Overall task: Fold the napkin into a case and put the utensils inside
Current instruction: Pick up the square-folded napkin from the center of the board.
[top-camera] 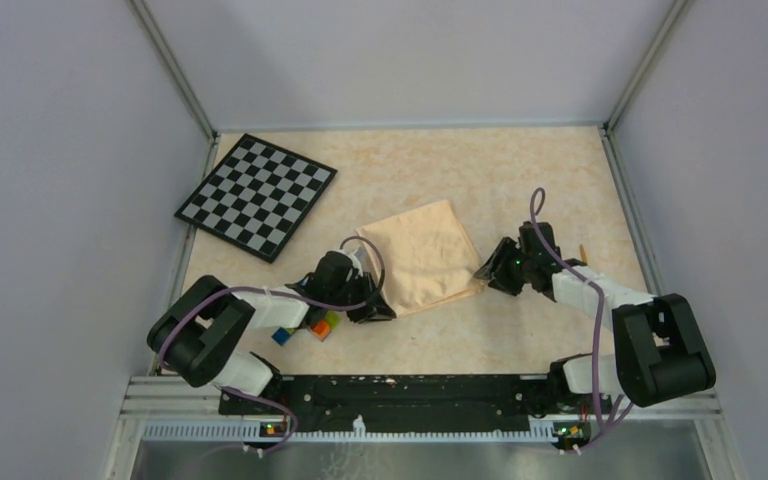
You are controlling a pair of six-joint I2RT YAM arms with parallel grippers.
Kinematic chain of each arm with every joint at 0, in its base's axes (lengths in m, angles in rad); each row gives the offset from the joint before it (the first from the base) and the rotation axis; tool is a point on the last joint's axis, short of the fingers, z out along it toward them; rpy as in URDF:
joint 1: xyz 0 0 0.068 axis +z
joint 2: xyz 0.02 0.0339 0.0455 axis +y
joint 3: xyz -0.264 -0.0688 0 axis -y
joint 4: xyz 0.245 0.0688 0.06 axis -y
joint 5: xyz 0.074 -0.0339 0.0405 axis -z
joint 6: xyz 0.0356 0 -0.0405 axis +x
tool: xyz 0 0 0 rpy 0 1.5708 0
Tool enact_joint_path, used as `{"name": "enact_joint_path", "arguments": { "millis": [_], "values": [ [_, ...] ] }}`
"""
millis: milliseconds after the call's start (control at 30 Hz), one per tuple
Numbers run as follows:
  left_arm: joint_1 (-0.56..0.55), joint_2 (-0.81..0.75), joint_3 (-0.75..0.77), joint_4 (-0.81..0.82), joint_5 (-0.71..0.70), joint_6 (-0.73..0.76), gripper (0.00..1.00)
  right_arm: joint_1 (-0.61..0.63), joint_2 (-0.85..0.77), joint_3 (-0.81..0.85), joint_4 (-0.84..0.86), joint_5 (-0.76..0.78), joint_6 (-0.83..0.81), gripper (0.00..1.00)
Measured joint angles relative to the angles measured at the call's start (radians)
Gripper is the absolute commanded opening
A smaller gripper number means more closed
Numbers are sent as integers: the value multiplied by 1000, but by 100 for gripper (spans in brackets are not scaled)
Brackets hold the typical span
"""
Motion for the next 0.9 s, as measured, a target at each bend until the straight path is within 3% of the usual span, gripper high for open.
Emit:
{"name": "enact_joint_path", "arguments": {
  "millis": [200,567,900],
  "values": [
    [0,-8,-12,-19,-27,10,0,0,0,0,3,-3,1,49],
    [0,-24,-56,34,-23,8,0,47,28,5,36,-18,-6,46],
    [0,-24,-62,50,-21,5,0,142,70,101,-105,105,-52,46]
  ]
}}
